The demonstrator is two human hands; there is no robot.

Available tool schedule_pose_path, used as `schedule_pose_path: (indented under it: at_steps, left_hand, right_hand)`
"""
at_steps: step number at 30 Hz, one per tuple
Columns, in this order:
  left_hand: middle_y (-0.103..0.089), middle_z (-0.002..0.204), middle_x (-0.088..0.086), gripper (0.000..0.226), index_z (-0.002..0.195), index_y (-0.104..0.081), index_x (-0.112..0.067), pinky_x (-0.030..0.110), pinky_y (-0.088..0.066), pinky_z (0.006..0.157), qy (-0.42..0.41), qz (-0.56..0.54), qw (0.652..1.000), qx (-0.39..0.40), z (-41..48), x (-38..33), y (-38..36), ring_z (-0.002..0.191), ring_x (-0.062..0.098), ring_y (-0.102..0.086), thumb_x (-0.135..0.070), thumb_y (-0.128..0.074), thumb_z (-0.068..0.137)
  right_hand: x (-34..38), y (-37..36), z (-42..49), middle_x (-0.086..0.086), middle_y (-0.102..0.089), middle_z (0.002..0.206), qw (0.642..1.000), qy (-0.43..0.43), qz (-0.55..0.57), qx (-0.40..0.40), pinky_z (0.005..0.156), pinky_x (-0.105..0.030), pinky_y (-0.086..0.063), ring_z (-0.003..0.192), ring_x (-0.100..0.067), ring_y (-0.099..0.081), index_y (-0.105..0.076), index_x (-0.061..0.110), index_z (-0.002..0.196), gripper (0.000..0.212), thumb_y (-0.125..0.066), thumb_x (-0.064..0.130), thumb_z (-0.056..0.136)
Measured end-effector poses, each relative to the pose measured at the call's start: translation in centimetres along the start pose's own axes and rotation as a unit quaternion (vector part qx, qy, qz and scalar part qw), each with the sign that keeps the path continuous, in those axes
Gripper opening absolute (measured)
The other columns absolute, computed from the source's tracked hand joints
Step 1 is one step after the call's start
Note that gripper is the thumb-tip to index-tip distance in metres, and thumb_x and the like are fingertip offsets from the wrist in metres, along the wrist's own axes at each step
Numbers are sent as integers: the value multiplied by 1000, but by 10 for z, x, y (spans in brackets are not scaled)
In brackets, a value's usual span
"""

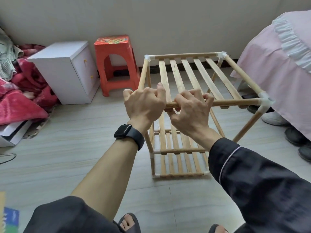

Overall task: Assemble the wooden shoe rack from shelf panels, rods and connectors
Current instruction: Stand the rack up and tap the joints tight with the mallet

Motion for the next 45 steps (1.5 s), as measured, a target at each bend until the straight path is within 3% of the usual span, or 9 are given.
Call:
schedule_pose_path:
  at_steps: [18, 23, 25, 28, 32, 34, 39, 43, 45]
  left_hand:
    - [-43, 42, -8, 70, 40, -42, -16, 36, -21, 79, -28, 3, 999, 28, 4, -6, -5, 50, 6, -44, -46, -22, 99]
    - [-49, 57, -12, 46, 62, -48, -24, 36, -25, 80, -59, -78, 995, -7, 7, -4, -3, 61, 11, -47, -42, -29, 101]
    - [-50, 77, -15, 31, 83, -60, -24, 35, -32, 77, -39, -161, 986, -17, 9, 10, -2, 81, 13, -45, -41, -38, 97]
    - [-48, 100, -13, 27, 102, -58, -25, 33, -45, 80, 133, -326, 936, 0, 10, 42, -12, 95, 11, -45, -44, -44, 90]
    - [-59, 124, 13, 47, 123, -55, -14, 45, -52, 79, 352, -533, 753, 160, -9, 61, -43, 100, 28, -61, -51, -41, 96]
    - [-69, 119, 13, 50, 123, -57, -12, 43, -52, 80, 366, -561, 712, 212, -14, 60, -44, 95, 25, -68, -53, -38, 100]
    - [-78, 101, 7, 57, 119, -62, -5, 37, -49, 72, 359, -578, 674, 287, -5, 47, -40, 77, 19, -73, -53, -42, 97]
    - [-66, 89, 4, 50, 110, -68, -5, 29, -49, 55, 385, -545, 675, 314, -1, 40, -41, 57, 14, -65, -49, -48, 97]
    - [-60, 80, 0, 46, 109, -68, -7, 27, -48, 54, 399, -536, 669, 325, 3, 43, -44, 54, 13, -61, -49, -53, 94]
  right_hand:
    - [13, 4, -8, 8, -66, 94, 1000, -9, -17, -9, 89, -41, -24, 102, -21, -54, -55, 24, 76, 20, -63, 40, 86]
    - [10, 5, -11, 1, -64, 100, 999, 27, -13, 14, 92, -40, -29, 103, -23, -52, -64, 19, 94, 16, -68, 30, 83]
    - [7, 7, -14, 1, -62, 108, 998, 57, 13, 38, 95, -37, -30, 106, -22, -51, -64, 18, 105, 25, -68, 29, 83]
    - [-1, 19, -14, 0, -61, 117, 993, 75, 85, 44, 94, -31, -35, 108, -18, -50, -62, 16, 115, 35, -68, 29, 83]
    - [-40, 52, -6, -2, -62, 121, 987, -15, 152, -40, 97, -27, -32, 114, -16, -51, -62, 13, 117, 34, -62, 35, 91]
    - [-76, 72, -2, -2, -61, 120, 981, -98, 129, -105, 99, -37, -36, 116, -20, -51, -62, 15, 115, 33, -58, 39, 93]
    - [-184, 106, -19, 3, -55, 100, 894, -393, 151, -156, 89, -47, -39, 108, -29, -51, -57, 19, 104, 39, -48, 55, 91]
    - [-224, 67, -41, -11, -69, 108, 718, -524, 458, 11, 75, -41, -48, 92, -27, -65, -61, 5, 117, 57, -38, 54, 102]
    - [-222, 53, -50, -17, -75, 108, 701, -507, 489, 108, 82, -41, -47, 97, -29, -68, -68, 3, 116, 66, -32, 57, 103]
Point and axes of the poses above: each hand's wrist, its own z-axis towards the middle knuckle, its own y-axis out of the back of the hand, x = y × z, the point moved 7 cm from there along z, towards the middle knuckle
